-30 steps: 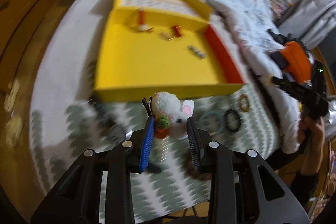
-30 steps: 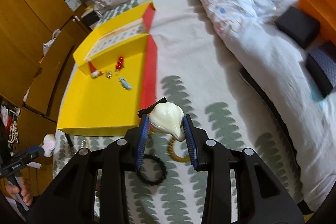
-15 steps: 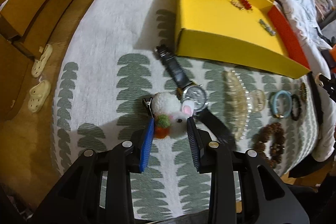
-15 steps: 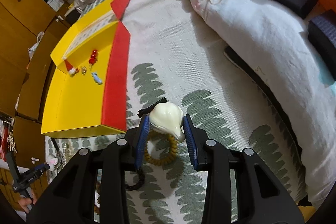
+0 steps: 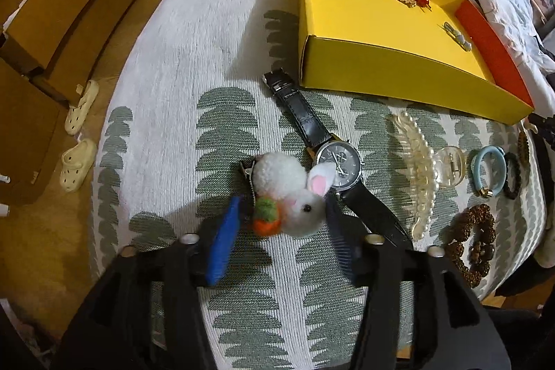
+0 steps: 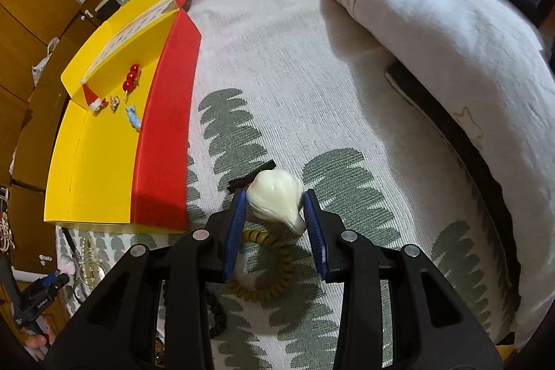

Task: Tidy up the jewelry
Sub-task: 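Lift both items out of the box and release them on the bed, then grasp the blue clip with the right tool while the left tool grasps the red Santa hat clip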

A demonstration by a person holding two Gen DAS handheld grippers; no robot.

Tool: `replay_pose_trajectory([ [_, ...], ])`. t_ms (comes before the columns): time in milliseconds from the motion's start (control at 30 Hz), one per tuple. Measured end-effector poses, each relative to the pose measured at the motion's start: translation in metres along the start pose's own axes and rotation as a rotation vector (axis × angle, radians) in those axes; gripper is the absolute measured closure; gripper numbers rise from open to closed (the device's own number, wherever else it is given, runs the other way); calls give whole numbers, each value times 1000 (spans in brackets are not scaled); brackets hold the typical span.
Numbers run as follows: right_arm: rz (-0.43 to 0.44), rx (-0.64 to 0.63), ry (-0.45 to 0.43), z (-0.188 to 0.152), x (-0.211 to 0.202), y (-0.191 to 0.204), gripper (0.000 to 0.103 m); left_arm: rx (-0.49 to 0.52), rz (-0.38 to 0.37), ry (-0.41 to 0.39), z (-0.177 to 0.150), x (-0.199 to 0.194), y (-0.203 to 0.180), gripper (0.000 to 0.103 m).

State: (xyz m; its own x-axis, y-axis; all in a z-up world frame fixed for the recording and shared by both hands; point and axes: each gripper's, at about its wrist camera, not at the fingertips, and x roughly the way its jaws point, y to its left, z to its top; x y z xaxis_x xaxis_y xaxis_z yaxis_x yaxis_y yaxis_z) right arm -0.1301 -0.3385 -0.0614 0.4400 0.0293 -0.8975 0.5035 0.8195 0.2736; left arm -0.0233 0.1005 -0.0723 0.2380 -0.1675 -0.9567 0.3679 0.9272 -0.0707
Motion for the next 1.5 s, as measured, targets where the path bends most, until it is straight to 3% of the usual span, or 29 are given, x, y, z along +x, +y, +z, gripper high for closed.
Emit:
replay_pose_trajectory([
  [233,-31,-41,-5,-2,-7,14,56,-7,-34,-55,6,-21,-2,36],
  [333,-64,-63,-39,-1,-18,22,46,-21,-51,-84,14,-31,-4,36],
  [433,-84,-77,-87,1,-31,29,44,-19,-89,-122,22,-41,-10,35],
  [733,33,-256,-242,8,-69,101,45,-2,-224,-192,79,-46,-43,30],
  [867,105,-310,-199,18,-50,138,45,-54,-272,-155,120,-26,-53,28],
  [967,101,-348,-155,26,-29,161,45,-88,-306,-112,146,-12,-58,28],
  [1167,100,-380,-107,43,9,187,45,-60,-223,-132,182,7,-68,28],
  [1500,82,-376,-45,50,46,191,45,-24,-189,-111,213,35,-74,28],
])
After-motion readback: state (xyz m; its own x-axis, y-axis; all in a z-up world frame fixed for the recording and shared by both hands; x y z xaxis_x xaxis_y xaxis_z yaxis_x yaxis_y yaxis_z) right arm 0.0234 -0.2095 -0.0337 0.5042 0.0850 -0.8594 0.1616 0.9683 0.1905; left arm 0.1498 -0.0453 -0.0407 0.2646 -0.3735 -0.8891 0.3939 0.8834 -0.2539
